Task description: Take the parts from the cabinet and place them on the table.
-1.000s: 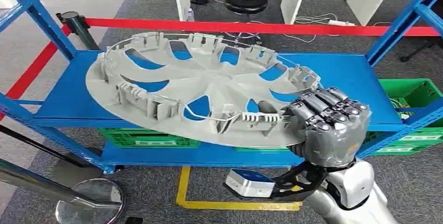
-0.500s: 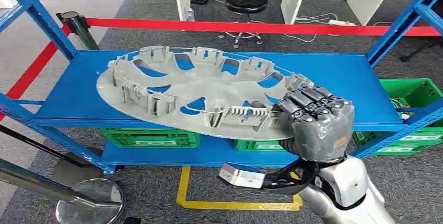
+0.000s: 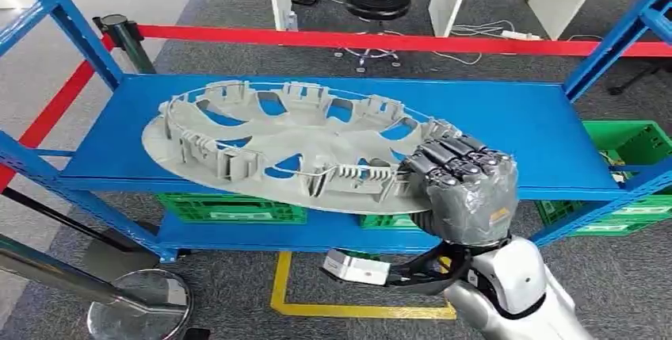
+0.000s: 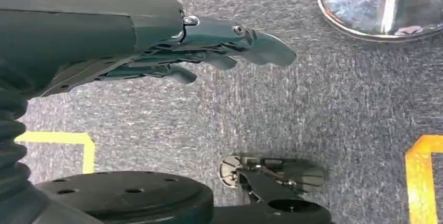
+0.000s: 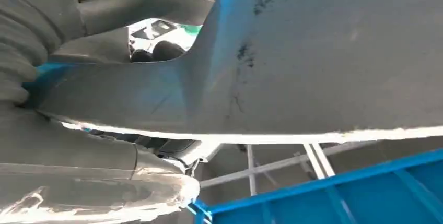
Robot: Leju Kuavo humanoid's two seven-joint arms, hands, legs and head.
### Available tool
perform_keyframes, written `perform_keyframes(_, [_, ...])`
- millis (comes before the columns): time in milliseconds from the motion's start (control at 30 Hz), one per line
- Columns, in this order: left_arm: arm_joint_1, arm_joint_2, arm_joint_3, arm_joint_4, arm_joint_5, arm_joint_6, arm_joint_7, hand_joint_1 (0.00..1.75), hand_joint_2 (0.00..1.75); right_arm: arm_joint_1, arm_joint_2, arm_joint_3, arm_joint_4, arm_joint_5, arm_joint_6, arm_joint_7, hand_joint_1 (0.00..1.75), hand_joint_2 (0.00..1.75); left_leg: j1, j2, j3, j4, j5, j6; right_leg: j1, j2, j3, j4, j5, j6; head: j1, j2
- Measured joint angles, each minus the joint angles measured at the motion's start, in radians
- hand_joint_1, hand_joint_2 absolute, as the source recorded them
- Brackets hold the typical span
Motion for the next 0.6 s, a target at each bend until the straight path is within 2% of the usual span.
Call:
perform_keyframes(33, [0.000,0.000,0.000,0.000,0.000,0.001,0.000,0.00,1.75,0.001,0.000,0.000,0.004,-0.001,0.000,0.000,1.75,1.75,0.000,0.000,-0.001,0.000,0.002,-0.002,0.000,0.000,-0.007,0.017,0.008,0.000,-0.001,0.000])
perform_keyframes(67, [0.000,0.000,0.000,0.000,0.000,0.001,0.000,0.00,1.75,0.001,0.000,0.001,0.008,-0.002,0.000,0.001,1.75,1.75,0.000,0.000,-0.002,0.000,0.003,-0.004,-0.001,0.000,0.008,-0.012,0.039,0.000,0.000,0.000])
perform_keyframes(100, [0.000,0.000,0.000,0.000,0.000,0.001,0.000,0.00,1.75,0.000,0.000,0.003,0.009,-0.004,0.000,0.001,1.75,1.75,0.001,-0.001,-0.002,0.001,0.004,-0.007,-0.001,-0.001,0.041,-0.078,0.083,-0.002,-0.001,0.000])
perform_keyframes(133, [0.000,0.000,0.000,0.000,0.000,0.001,0.002,0.00,1.75,-0.001,0.000,0.005,0.010,-0.006,0.002,0.001,1.75,1.75,0.002,-0.001,-0.002,0.002,0.006,-0.009,-0.001,-0.001,0.090,-0.174,0.131,-0.004,0.000,0.000])
perform_keyframes(167, [-0.001,0.000,0.000,0.000,0.000,0.002,0.003,0.00,1.75,-0.002,0.000,0.006,0.010,-0.007,0.002,0.002,1.75,1.75,0.002,-0.002,-0.003,0.005,0.008,-0.014,-0.002,-0.001,0.132,-0.261,0.155,-0.006,0.000,0.000])
perform_keyframes(200, [-0.002,0.000,0.000,0.000,0.000,0.003,0.003,0.00,1.75,-0.003,0.001,0.006,0.010,-0.009,0.002,0.002,1.75,1.75,-0.003,-0.003,-0.011,0.006,0.011,-0.023,0.005,0.002,0.158,-0.280,0.143,-0.007,-0.001,0.000])
perform_keyframes(300, [-0.002,0.001,0.000,0.000,0.000,0.006,0.003,0.00,1.75,0.000,0.002,0.005,0.015,-0.012,0.001,0.004,1.75,1.75,0.000,-0.003,-0.016,0.004,0.028,-0.047,0.009,0.006,0.140,-0.281,0.148,-0.020,-0.003,0.000])
perform_keyframes(333, [-0.001,0.002,0.000,0.000,0.001,0.006,0.003,0.00,1.75,-0.001,0.003,0.005,0.017,-0.014,0.002,0.006,1.75,1.75,0.000,-0.004,-0.018,0.005,0.032,-0.054,0.008,0.005,0.134,-0.284,0.156,-0.033,-0.002,0.000])
perform_keyframes(367, [-0.002,0.003,0.000,0.000,0.002,0.008,0.003,0.00,1.75,-0.003,0.005,0.005,0.018,-0.016,0.004,0.008,1.75,1.75,0.003,-0.004,-0.028,0.015,0.009,-0.059,0.004,-0.001,0.129,-0.288,0.166,-0.049,-0.002,0.000])
perform_keyframes(400, [-0.002,0.003,0.000,0.000,0.001,0.008,0.003,0.00,1.75,-0.003,0.009,0.005,0.018,-0.017,0.007,0.009,1.75,1.75,0.003,-0.002,-0.042,0.053,-0.039,-0.062,0.004,-0.001,0.119,-0.288,0.172,-0.059,-0.008,0.000])
perform_keyframes(467, [-0.003,0.003,0.000,0.000,0.001,0.008,0.003,0.00,1.75,-0.004,0.012,0.005,0.019,-0.017,0.008,0.009,1.75,1.75,0.004,-0.002,-0.085,0.197,-0.144,-0.068,0.007,-0.003,0.102,-0.287,0.186,-0.067,-0.010,0.000])
perform_keyframes(500, [-0.003,0.004,0.000,0.000,0.001,0.008,0.003,0.00,1.75,-0.003,0.013,0.005,0.021,-0.017,0.007,0.009,1.75,1.75,0.004,-0.002,-0.103,0.270,-0.176,-0.070,0.009,-0.004,0.093,-0.286,0.193,-0.068,-0.010,0.000])
perform_keyframes(533, [-0.002,0.004,0.000,0.000,0.001,0.008,0.003,0.00,1.75,-0.003,0.013,0.005,0.022,-0.018,0.007,0.009,1.75,1.75,0.004,-0.002,-0.106,0.305,-0.180,-0.070,0.011,-0.005,0.084,-0.284,0.198,-0.068,-0.010,0.000])
perform_keyframes(567, [-0.002,0.005,0.000,0.000,0.001,0.008,0.003,0.00,1.75,-0.002,0.013,0.005,0.022,-0.018,0.007,0.009,1.75,1.75,0.004,-0.002,-0.088,0.298,-0.160,-0.068,0.013,-0.006,0.074,-0.281,0.203,-0.067,-0.010,0.000])
perform_keyframes(600, [-0.003,0.005,0.000,0.000,0.001,0.008,0.003,0.00,1.75,-0.003,0.013,0.005,0.022,-0.020,0.007,0.009,1.75,1.75,0.004,-0.002,-0.053,0.250,-0.125,-0.065,0.014,-0.006,0.064,-0.276,0.207,-0.067,-0.010,0.000])
